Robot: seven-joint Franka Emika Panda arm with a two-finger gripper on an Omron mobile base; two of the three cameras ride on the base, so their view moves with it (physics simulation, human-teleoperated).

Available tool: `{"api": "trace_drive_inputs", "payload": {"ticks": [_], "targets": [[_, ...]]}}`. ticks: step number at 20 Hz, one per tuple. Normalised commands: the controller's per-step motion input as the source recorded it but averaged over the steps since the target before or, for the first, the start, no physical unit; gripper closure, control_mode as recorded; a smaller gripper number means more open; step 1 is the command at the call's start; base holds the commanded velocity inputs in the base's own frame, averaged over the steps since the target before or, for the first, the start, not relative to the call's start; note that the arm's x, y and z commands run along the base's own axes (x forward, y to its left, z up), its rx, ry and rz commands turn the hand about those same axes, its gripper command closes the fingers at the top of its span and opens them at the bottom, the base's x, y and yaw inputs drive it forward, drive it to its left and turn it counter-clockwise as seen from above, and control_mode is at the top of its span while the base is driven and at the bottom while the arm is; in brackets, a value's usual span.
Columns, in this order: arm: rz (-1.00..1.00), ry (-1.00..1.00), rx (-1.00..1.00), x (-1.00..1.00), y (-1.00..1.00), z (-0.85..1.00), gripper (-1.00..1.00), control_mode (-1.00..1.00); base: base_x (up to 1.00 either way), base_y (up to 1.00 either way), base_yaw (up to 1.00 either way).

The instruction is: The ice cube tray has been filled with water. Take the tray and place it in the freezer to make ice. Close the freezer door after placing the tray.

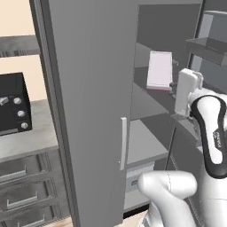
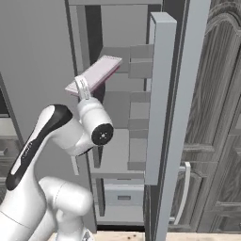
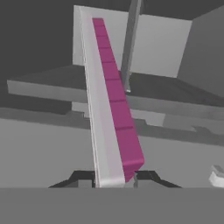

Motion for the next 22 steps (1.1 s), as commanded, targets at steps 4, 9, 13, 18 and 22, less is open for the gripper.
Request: {"api": "trace_drive_inputs", "payload": {"ticks": [4, 9, 13, 18, 22], "targets": [[-0.04, 0.01, 0.00, 0.61, -0.03, 0.43, 1.00, -1.00, 0.00, 0.00, 0.00], [0.00, 0.06, 0.00, 0.73, -0.20, 0.20, 1.00, -1.00, 0.00, 0.00, 0.00], [0.00, 0.07, 0.00, 0.88, -0.37, 0.01, 1.00, -1.00, 0.00, 0.00, 0.00], [0.00, 0.01, 0.00, 0.80, -0.38, 0.00, 1.00, -1.00, 0.00, 0.00, 0.00], [0.01, 0.00, 0.00, 0.87, -0.25, 0.00, 1.00, -1.00, 0.00, 0.00, 0.00]]}}
